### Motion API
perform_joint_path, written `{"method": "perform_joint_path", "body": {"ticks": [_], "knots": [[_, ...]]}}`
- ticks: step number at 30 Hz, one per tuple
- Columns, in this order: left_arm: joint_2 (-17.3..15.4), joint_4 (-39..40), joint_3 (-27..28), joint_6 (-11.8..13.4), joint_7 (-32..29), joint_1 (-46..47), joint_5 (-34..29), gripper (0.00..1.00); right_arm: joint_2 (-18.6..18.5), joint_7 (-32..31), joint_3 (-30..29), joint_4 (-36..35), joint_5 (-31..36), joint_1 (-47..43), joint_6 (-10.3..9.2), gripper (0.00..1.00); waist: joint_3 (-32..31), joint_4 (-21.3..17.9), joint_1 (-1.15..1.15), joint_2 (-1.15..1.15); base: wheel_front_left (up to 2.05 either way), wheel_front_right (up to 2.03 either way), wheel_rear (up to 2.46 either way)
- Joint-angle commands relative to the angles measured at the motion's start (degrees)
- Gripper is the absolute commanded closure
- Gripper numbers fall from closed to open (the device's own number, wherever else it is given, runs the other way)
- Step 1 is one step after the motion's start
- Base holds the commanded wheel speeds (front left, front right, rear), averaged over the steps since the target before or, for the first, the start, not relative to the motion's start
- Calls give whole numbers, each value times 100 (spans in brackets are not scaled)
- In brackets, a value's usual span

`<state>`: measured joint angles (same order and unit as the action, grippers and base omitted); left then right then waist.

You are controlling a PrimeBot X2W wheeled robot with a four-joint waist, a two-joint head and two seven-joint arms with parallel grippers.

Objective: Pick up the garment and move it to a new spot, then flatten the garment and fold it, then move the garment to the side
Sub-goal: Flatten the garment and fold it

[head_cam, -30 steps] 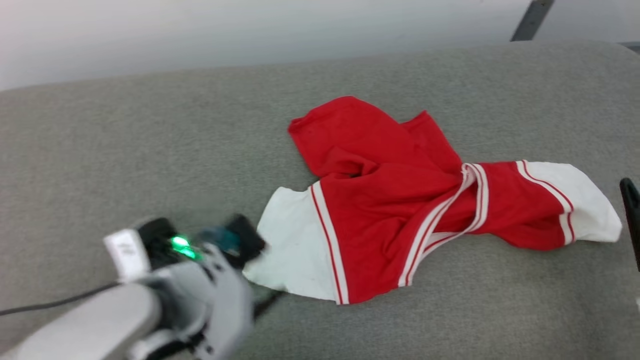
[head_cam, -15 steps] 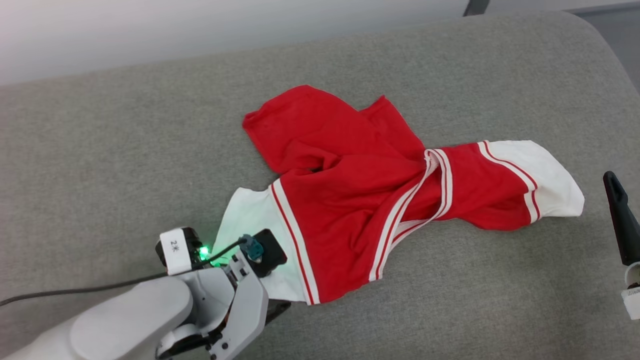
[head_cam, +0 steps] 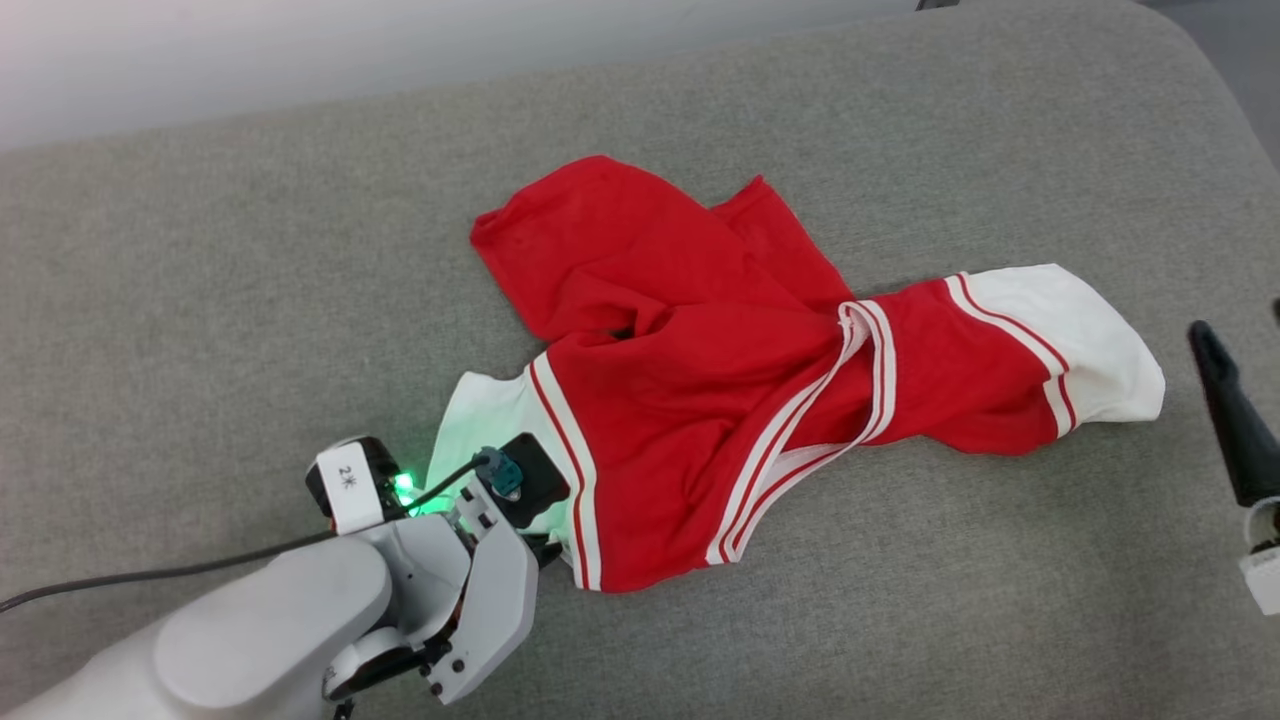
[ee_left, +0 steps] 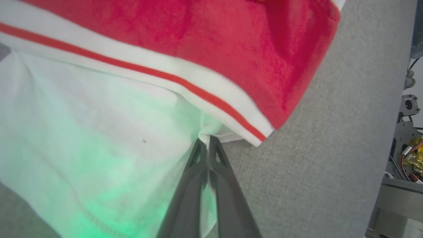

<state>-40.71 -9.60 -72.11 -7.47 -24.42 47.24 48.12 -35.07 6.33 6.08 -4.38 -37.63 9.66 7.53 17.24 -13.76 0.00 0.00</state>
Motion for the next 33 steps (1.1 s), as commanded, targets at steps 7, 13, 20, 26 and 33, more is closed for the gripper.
{"method": "perform_joint_path", "body": {"ticks": [7, 13, 20, 26, 33], "knots": [[147, 10, -231, 4, -102, -121, -98, 100, -727, -1419, 1030, 330, -539, 865, -8, 0, 261, 134, 0, 0, 0, 0, 0], [344, 169, -216, 11, -194, 209, -168, 100, -1237, -2870, 2054, 1186, -1165, 2357, -9, 0, 648, 383, 0, 0, 0, 0, 0], [422, 228, -224, 19, -312, 401, -216, 100, -1180, -3713, 3122, 2258, -1612, 3706, -8, 0, 956, 626, 0, 0, 0, 0, 0], [361, 155, -237, 47, -265, 455, -180, 100, -1036, -3704, 3831, 2930, -1999, 4173, -8, 0, 1034, 657, 0, 0, 0, 0, 0], [288, 104, -231, 60, -200, 545, -106, 100, -983, -3482, 4599, 3229, -2219, 4423, -9, 70, 1086, 598, 0, 0, 0, 0, 0]]}}
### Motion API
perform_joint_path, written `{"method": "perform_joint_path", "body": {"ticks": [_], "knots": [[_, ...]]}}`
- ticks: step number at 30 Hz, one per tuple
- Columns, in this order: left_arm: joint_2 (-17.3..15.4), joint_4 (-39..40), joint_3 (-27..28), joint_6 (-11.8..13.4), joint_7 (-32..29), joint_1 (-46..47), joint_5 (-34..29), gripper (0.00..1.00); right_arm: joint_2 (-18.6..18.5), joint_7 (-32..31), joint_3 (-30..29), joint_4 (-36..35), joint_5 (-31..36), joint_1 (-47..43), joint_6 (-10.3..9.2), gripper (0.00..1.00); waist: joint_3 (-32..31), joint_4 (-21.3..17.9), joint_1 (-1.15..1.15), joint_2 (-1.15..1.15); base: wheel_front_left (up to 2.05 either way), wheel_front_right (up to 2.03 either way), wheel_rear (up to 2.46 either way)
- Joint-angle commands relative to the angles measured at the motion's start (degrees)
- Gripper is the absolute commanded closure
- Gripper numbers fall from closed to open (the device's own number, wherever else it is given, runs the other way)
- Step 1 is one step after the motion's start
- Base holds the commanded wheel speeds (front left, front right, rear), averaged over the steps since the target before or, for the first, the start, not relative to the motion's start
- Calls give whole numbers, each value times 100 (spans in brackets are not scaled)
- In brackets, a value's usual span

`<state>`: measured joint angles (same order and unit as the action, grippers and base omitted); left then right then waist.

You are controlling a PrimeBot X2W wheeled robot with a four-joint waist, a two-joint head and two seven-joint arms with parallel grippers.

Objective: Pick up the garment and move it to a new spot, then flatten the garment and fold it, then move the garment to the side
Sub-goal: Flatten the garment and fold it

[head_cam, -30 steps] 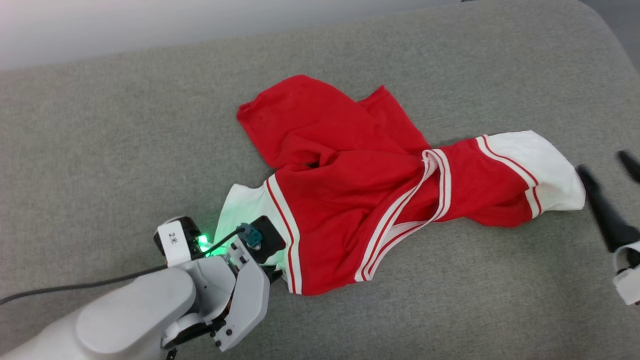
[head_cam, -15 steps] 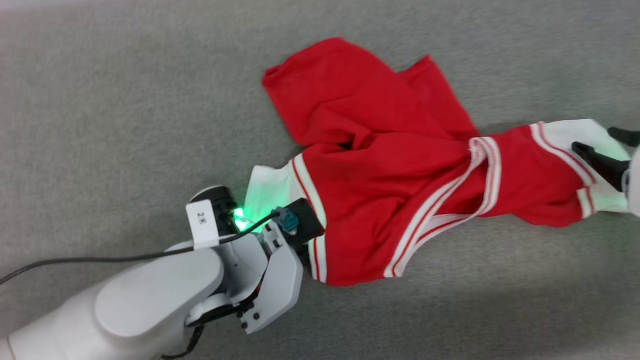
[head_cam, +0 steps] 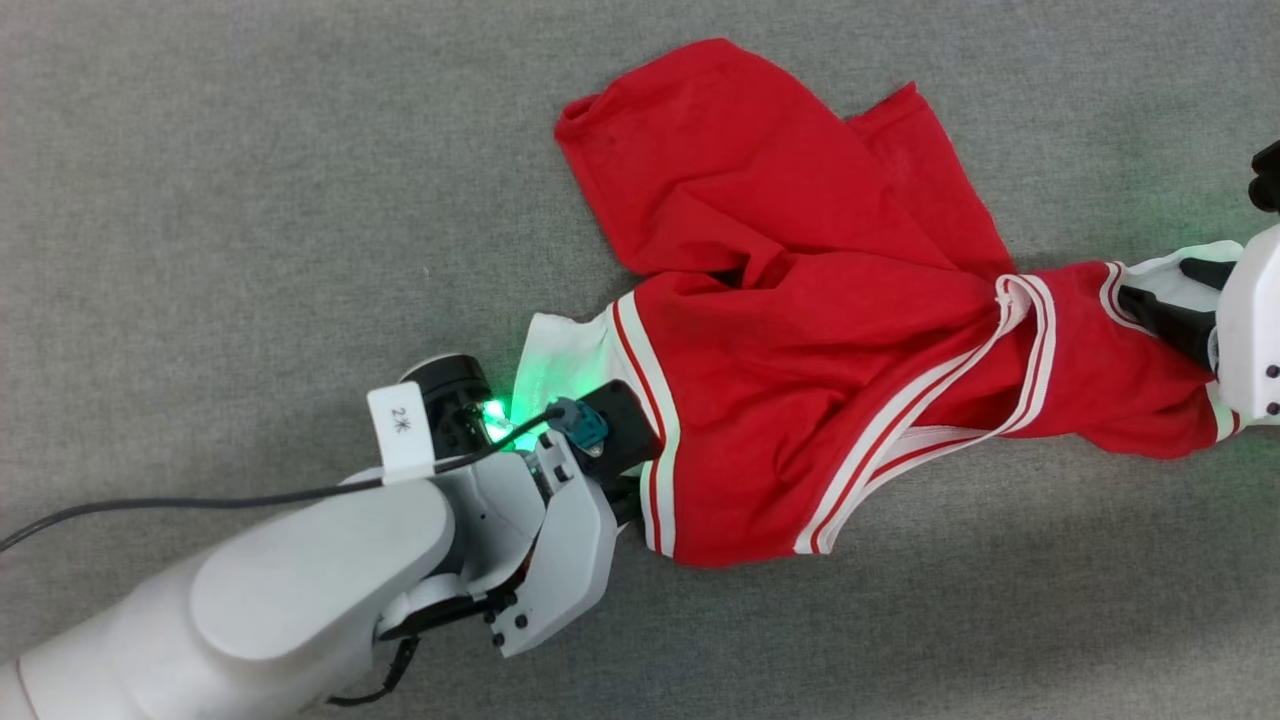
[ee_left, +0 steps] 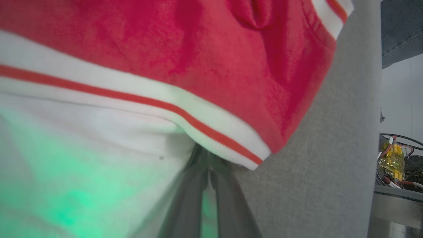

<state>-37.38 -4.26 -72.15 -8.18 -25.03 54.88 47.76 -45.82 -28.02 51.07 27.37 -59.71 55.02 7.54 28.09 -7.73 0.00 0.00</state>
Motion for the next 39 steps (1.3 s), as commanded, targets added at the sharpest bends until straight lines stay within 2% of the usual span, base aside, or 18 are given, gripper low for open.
{"method": "perform_joint_path", "body": {"ticks": [1, 2, 7, 13, 20, 25, 31, 34, 39], "knots": [[-40, -440, -225, 135, -114, -205, -50, 100, 97, -6, 203, 82, -28, -70, -10, 97, 4, -13, 0, 0, 0, 0, 0], [-33, -456, -221, 140, -89, -193, -16, 100, 105, 43, 279, 112, -57, -39, -10, 100, 5, -20, 0, 0, 0, 0, 0], [0, -629, -189, 152, 236, -82, 263, 100, 75, 311, 637, 290, -207, 145, -10, 100, -53, -23, 0, 0, 0, 0, 0], [69, -879, -93, 152, 1003, 0, 808, 100, -28, 953, 852, 254, -320, 398, -10, 100, -310, 89, 0, 0, 0, 0, 0], [79, -914, 563, 82, 2294, -17, 1616, 100, -301, 2009, 782, -12, -510, 597, -9, 100, -636, 315, 0, 0, 0, 0, 0], [99, -926, 1044, 82, 2839, 259, 2088, 100, -368, 2621, 558, 94, -447, 1014, -10, 100, -694, 459, 0, 0, 0, 0, 0], [248, -1244, 1605, 86, 3080, 858, 2571, 100, 22, 3523, -10, 699, -235, 1777, -9, 100, -537, 562, 0, 0, 0, 0, 0], [490, -1757, 1898, 147, 3069, 1300, 2789, 100, 398, 3942, -300, 1184, -43, 2212, -9, 100, -391, 571, 0, 0, 0, 0, 0], [937, -2856, 2348, 314, 2929, 2378, 3048, 100, 1103, 4218, -767, 2061, 313, 3179, -9, 100, -131, 519, 0, 0, 0, 0, 0]]}}
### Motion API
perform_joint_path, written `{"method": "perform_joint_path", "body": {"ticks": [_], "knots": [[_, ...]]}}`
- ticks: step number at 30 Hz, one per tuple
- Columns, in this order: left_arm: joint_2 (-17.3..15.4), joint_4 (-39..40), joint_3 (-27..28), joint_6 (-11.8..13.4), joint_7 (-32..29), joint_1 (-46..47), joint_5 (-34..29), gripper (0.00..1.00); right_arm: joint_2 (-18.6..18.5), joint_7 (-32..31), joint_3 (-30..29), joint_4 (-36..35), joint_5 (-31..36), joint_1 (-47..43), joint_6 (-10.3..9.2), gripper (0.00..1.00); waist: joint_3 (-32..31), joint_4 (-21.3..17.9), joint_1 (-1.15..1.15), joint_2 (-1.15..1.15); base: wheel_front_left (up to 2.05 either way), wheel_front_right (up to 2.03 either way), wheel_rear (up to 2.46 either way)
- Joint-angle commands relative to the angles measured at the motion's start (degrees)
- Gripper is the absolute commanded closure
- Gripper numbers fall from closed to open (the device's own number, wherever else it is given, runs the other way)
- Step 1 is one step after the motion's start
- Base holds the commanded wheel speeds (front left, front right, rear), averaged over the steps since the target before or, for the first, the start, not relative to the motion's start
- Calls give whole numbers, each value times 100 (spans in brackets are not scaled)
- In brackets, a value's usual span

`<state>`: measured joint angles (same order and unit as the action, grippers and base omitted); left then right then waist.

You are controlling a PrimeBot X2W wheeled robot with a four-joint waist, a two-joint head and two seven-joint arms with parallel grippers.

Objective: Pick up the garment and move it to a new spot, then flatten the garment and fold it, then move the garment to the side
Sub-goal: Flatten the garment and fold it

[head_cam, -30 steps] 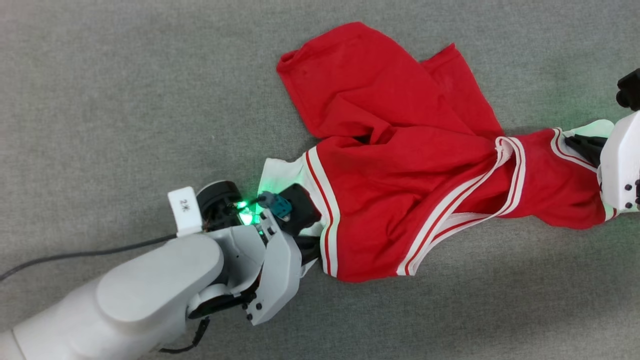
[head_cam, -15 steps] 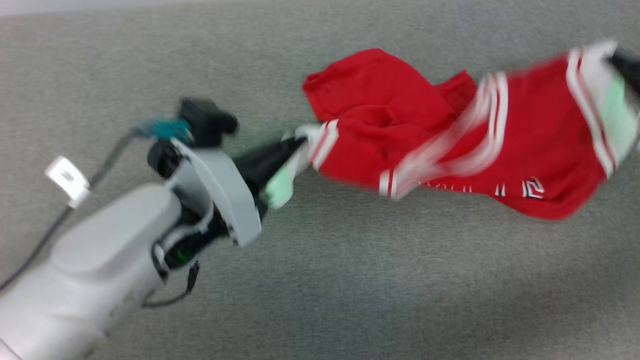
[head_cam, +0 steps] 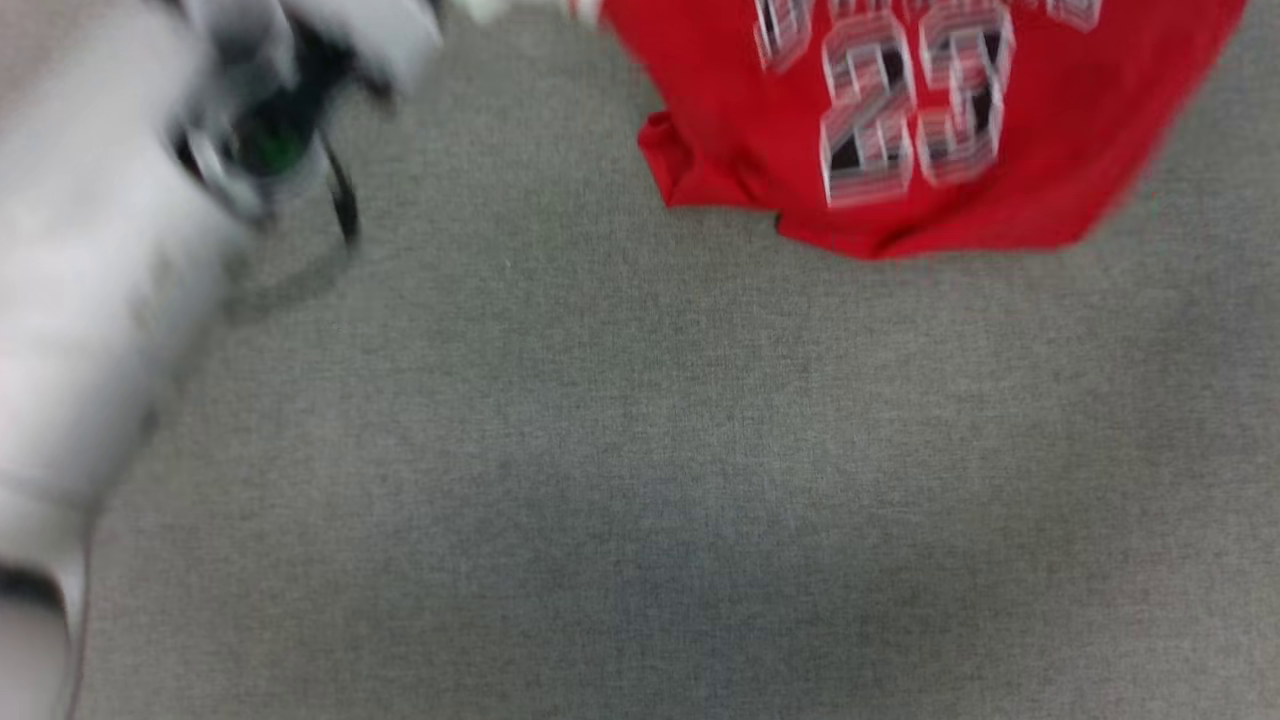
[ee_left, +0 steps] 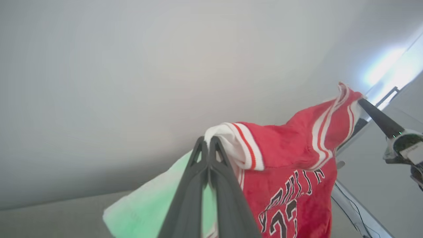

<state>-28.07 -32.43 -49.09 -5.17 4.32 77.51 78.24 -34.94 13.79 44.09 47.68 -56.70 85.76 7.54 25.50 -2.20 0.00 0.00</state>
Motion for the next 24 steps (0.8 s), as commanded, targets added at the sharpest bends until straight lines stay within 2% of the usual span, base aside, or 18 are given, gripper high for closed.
{"method": "perform_joint_path", "body": {"ticks": [1, 4, 7, 8, 13, 19, 22, 24], "knots": [[76, -253, 108, 54, 15, 388, -15, 100, 138, 59, -182, 201, 65, 321, -9, 100, 173, -53, 0, 0, 0, 0, 0], [287, -881, 320, 157, 157, 1249, -132, 100, 481, 124, -501, 696, 303, 977, -9, 100, 263, -101, 0, 0, 0, 0, 0], [419, -1375, 432, 140, 460, 2042, -336, 100, 685, 143, -929, 945, 546, 1557, -10, 100, 275, -128, 0, 0, 0, 0, 0], [419, -1375, 432, 140, 460, 2042, -336, 100, 685, 143, -929, 945, 546, 1557, -10, 100, 275, -128, 0, 0, 0, 0, 0], [611, -1939, 617, -43, 855, 2596, -411, 100, 894, 141, -1666, 948, 1092, 1609, -10, 100, 108, -102, 0, 0, 0, 0, 0], [655, -2000, 329, -229, 712, 1886, -361, 100, 973, 133, -1908, 604, 1301, 716, -10, 100, -57, -42, 0, 0, 0, 0, 0], [492, -1467, 60, -231, 550, 1157, -239, 100, 883, 134, -1828, 361, 1161, 67, -10, 100, -107, -37, 0, 0, 0, 0, 0], [267, -1042, -112, -232, 500, 529, -126, 100, 772, 134, -1693, 160, 1052, -439, -10, 100, -145, -45, 0, 0, 0, 0, 0]]}}
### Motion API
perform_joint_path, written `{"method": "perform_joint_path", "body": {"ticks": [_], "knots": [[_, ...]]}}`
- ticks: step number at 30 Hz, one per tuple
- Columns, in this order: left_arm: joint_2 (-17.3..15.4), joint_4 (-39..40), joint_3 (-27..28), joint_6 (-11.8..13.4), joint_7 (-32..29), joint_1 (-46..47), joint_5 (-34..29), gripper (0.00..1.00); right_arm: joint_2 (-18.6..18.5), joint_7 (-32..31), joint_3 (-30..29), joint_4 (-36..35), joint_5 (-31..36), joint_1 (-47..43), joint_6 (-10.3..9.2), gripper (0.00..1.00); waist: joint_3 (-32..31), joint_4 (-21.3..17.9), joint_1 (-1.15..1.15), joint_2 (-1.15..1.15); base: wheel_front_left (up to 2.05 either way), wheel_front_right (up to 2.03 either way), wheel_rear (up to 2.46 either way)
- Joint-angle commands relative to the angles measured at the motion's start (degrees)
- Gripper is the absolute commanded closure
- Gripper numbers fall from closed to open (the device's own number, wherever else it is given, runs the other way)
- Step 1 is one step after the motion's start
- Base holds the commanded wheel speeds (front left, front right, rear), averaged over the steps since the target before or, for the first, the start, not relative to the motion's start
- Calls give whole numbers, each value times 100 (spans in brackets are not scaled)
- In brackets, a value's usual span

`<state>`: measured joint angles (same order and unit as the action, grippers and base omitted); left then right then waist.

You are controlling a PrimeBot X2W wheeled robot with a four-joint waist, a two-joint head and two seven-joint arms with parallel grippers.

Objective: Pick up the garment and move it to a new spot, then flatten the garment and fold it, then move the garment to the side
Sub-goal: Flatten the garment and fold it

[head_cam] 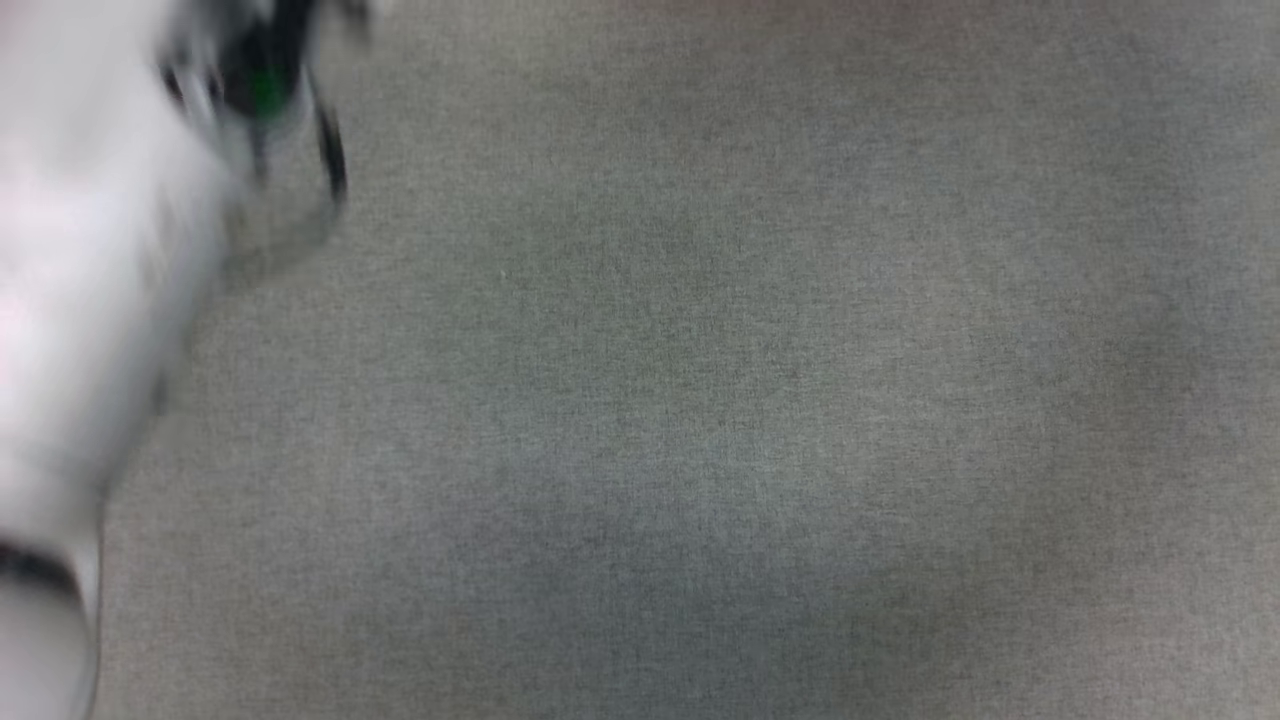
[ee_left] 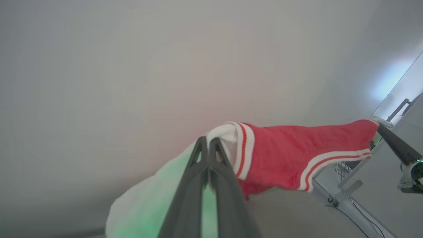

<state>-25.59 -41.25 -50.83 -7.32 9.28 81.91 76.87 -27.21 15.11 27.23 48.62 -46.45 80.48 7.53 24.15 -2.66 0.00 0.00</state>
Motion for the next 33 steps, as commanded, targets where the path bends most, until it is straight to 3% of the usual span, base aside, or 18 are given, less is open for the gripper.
{"method": "perform_joint_path", "body": {"ticks": [1, 10, 13, 20, 27, 33], "knots": [[-91, 95, -45, -17, 4, -213, 47, 100, -49, 2, 19, -55, -83, -162, -8, 100, -31, -6, 0, 0, 0, 0, 0], [-1284, 2176, -1049, -18, -97, -2797, 330, 100, -982, -266, 743, -1616, -986, -2720, -8, 100, -256, -79, 0, 0, 0, 0, 0], [-1652, 2612, -1322, -17, -64, -3300, 304, 100, -1342, -548, 905, -2159, -1322, -3400, -8, 100, -347, -111, 0, 0, 0, 0, 0], [-2160, 3401, -1756, -14, -107, -4042, 218, 100, -2232, -1063, 1038, -3220, -1721, -4844, -8, 100, -499, -99, 0, 0, 0, 0, 0], [-2732, 4211, -1955, 282, -226, -4526, 161, 100, -2875, -1539, 970, -4151, -2022, -6168, -8, 100, -487, -114, 0, 0, 0, 0, 0], [-3232, 5040, -2067, 637, -408, -4921, 114, 100, -3204, -1976, 854, -4707, -2296, -7079, -8, 100, -416, -115, 0, 0, 0, 0, 0]]}}
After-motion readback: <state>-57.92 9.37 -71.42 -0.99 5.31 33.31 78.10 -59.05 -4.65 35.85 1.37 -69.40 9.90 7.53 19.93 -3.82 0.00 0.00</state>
